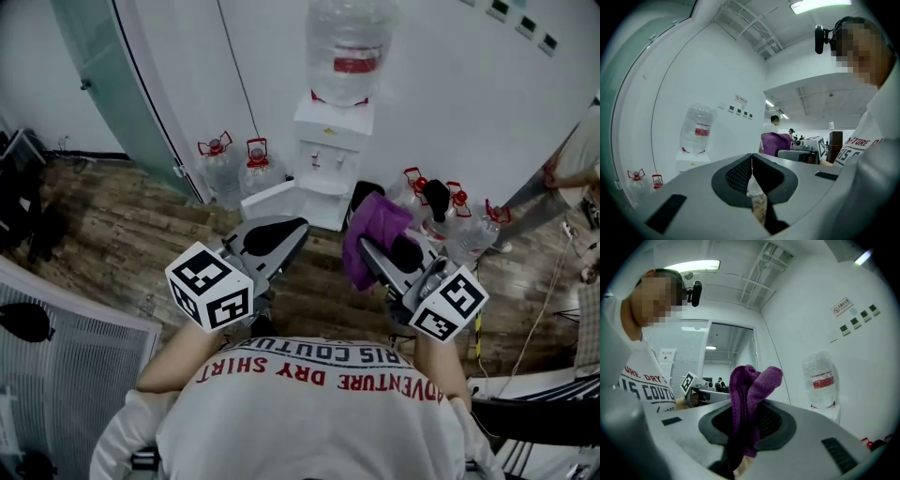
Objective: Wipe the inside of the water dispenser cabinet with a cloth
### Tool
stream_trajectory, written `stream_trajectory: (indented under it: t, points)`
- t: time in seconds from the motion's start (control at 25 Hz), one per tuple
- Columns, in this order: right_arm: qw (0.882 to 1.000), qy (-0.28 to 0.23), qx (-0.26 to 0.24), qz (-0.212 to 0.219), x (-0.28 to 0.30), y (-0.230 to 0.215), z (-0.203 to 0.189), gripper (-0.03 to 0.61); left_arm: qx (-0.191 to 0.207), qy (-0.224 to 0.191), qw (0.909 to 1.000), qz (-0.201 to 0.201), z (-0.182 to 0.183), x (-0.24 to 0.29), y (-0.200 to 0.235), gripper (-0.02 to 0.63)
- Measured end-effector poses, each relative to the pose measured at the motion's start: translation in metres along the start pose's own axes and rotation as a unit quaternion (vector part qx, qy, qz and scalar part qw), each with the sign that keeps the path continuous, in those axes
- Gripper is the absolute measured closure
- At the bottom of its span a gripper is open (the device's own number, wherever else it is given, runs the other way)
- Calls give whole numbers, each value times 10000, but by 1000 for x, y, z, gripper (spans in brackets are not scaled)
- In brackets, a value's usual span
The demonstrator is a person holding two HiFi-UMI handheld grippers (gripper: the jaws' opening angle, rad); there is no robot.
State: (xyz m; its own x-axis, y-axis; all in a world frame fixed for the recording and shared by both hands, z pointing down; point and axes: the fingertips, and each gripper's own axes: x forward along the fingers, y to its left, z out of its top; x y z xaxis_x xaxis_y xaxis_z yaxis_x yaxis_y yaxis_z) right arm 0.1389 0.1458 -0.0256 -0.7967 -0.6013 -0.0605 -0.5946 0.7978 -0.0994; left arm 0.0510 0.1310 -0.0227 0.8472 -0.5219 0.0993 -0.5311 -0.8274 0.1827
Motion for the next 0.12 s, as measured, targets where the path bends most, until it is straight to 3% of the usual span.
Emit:
stream_trajectory:
  t: [0.12]
  points:
    - [10000,24,29,-24,-2,1,-4,485,-40,-40,10000,18,-3,-2,-2,586]
